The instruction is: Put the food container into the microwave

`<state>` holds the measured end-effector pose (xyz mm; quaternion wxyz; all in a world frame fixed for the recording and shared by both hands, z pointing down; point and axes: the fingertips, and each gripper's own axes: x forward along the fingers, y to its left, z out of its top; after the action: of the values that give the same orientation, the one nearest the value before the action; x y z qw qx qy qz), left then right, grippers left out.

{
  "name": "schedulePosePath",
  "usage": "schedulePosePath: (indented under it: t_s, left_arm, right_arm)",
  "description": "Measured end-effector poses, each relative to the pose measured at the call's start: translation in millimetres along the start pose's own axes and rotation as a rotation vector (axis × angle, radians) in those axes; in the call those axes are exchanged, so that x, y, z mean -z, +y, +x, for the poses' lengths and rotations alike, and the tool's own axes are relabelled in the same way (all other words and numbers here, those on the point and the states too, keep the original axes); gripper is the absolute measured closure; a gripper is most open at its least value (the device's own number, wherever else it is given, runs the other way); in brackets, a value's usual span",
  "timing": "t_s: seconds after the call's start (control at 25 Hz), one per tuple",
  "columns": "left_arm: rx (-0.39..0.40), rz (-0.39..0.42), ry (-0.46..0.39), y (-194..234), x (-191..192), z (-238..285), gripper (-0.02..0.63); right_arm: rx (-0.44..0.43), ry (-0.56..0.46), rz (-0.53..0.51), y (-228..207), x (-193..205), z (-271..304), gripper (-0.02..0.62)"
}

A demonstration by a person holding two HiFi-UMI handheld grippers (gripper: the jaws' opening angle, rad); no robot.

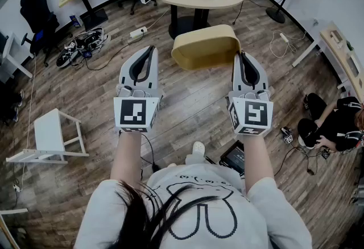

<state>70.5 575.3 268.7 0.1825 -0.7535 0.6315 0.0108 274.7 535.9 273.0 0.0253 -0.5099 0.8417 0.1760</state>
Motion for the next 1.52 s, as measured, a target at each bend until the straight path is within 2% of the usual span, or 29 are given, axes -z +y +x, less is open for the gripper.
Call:
schedulePosePath:
  t_s: [0.2,0.4,0.48,0.64,1.0,1.32,1.52]
  left_arm:
    - [-0.004,0.016,-0.005,-23.6,8.6,52.5,0.598]
    - [-0.058,0.023,0.009,-29.1,18.6,97.2,0.598]
    - [-0.082,0.027,0.013,-33.2,23.5,114.3,0.598]
    - [-0.102,0.035,0.012,-41.1,30.2,139.3,0.598]
    - [-0.129,0.063,0.026,-36.5,42.2,193.0,0.598]
    - [-0.101,0.054,0.032,-13.7,79.4,257.6,0.598]
    - [-0.092,0.027,0.043,35.9,107.1,307.0,0.598]
  right_arm:
    - [-0.011,0.009,0.009,-45.3,24.3,27.6,0.561]
    - [-0.043,-0.010,0.085,-84.4,46.1,62.5,0.561]
    - [-0.059,-0.012,0.084,-98.2,54.6,76.5,0.561]
    - [-0.086,-0.006,0.077,-115.6,69.1,100.3,0.561]
    - [-0.084,0.009,0.108,-149.1,94.7,143.9,0.561]
    - [-0.058,0.039,0.121,-158.0,130.2,204.3,0.561]
    - [-0.044,0.071,0.119,-148.6,144.4,270.3,0.561]
